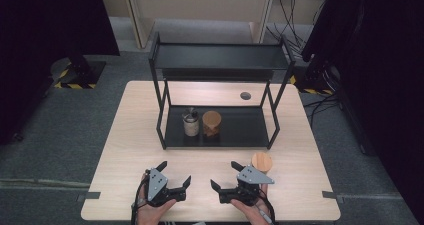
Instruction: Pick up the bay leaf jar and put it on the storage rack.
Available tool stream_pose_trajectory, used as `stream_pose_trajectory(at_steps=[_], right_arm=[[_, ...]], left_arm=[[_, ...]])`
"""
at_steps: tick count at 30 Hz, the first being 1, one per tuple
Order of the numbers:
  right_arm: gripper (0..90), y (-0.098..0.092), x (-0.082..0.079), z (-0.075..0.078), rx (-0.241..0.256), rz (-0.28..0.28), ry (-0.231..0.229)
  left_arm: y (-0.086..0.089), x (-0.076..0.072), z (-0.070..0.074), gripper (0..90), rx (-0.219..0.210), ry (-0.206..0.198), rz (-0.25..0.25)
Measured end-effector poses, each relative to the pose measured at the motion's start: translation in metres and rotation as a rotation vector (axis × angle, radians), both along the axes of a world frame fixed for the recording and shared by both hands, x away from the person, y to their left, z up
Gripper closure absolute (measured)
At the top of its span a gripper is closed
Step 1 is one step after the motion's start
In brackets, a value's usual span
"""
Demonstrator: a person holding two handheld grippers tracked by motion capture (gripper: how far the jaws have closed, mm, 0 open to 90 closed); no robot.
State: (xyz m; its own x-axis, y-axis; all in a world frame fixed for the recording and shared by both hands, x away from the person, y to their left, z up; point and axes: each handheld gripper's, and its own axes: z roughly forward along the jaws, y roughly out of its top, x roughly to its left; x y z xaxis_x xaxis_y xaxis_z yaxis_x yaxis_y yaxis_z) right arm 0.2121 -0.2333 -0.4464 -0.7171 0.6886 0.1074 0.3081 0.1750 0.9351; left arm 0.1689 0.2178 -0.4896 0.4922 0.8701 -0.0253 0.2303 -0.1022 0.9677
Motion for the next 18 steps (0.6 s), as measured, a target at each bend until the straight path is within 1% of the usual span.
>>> stream_pose_trajectory(at_steps=[3, 9, 13, 18], right_arm=[[3.8, -0.002, -0.002, 0.001, 0.008, -0.003, -0.004], [3.8, -0.005, -0.004, 0.0, 0.006, 0.001, -0.003], [3.8, -0.008, -0.007, 0.001, 0.009, -0.008, -0.009], [3.8, -0.012, -0.012, 0.002, 0.0, -0.016, -0.014]], left_arm=[[0.0, 0.0, 0.0, 3.1, 0.0, 0.0, 0.002], [0.0, 0.0, 0.0, 3.1, 0.001, -0.001, 0.002], [0.001, 0.0, 0.0, 3.1, -0.002, -0.002, 0.006], [0.0, 0.0, 0.0, 3.1, -0.002, -0.003, 0.006]])
